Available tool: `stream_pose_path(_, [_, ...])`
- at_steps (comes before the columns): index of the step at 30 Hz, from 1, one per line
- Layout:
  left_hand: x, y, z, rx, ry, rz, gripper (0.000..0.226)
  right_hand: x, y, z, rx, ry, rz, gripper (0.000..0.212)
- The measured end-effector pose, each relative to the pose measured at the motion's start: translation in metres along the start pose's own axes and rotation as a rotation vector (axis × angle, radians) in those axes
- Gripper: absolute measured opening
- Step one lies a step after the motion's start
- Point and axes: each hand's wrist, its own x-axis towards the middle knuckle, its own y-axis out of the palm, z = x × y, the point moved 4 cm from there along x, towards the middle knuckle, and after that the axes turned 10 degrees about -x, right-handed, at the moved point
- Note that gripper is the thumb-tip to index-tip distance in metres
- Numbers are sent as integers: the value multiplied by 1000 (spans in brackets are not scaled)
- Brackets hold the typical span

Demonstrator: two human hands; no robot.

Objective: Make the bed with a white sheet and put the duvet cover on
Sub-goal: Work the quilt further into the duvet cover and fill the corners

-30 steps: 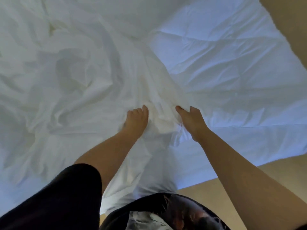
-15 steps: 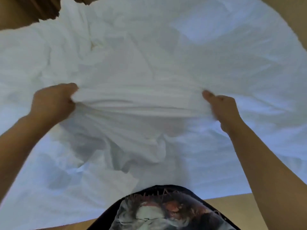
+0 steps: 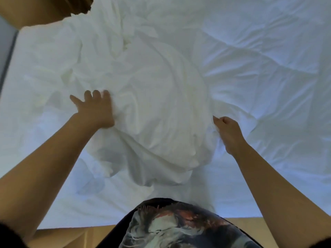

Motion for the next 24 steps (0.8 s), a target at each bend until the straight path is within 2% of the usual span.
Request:
stream_pose_path(1, [-13, 0, -17, 39, 64, 0, 95, 0, 1, 0, 2, 12, -17, 29])
stream_pose_path(3, [-41, 12, -69, 60, 315, -67, 116, 0, 4, 2, 43, 38, -32, 27])
stream_pose_path(5, [-68, 33, -127, 100, 549, -120, 120, -2, 8, 8, 105, 64, -27, 24])
stream_pose_path(7, [-68, 51, -168, 237, 653, -178, 111, -3, 8, 11, 117, 80, -27, 22])
stream_pose_path(12, [-3, 55, -187, 396, 640, -238, 64, -1, -11, 9, 87, 109, -99, 25])
stream_pose_path(15, [13, 42, -188, 204, 689, -208, 33, 3, -25, 9, 93, 79, -121, 24])
stream_pose_path(18, [15, 1, -185, -53, 692, -281, 26, 9, -37, 8, 71, 42, -138, 25])
stream_pose_path(20, [3, -33, -172, -146, 729, -400, 21, 14, -49, 10, 47, 21, -165, 26])
stream_pose_path(22, [-10, -54, -142, -224, 739, -491, 12, 20, -69, 10, 69, 30, -233, 31])
stream_pose_path(24, [-13, -57, -96, -275, 658, -513, 9, 26, -87, 7, 134, 45, -267, 33])
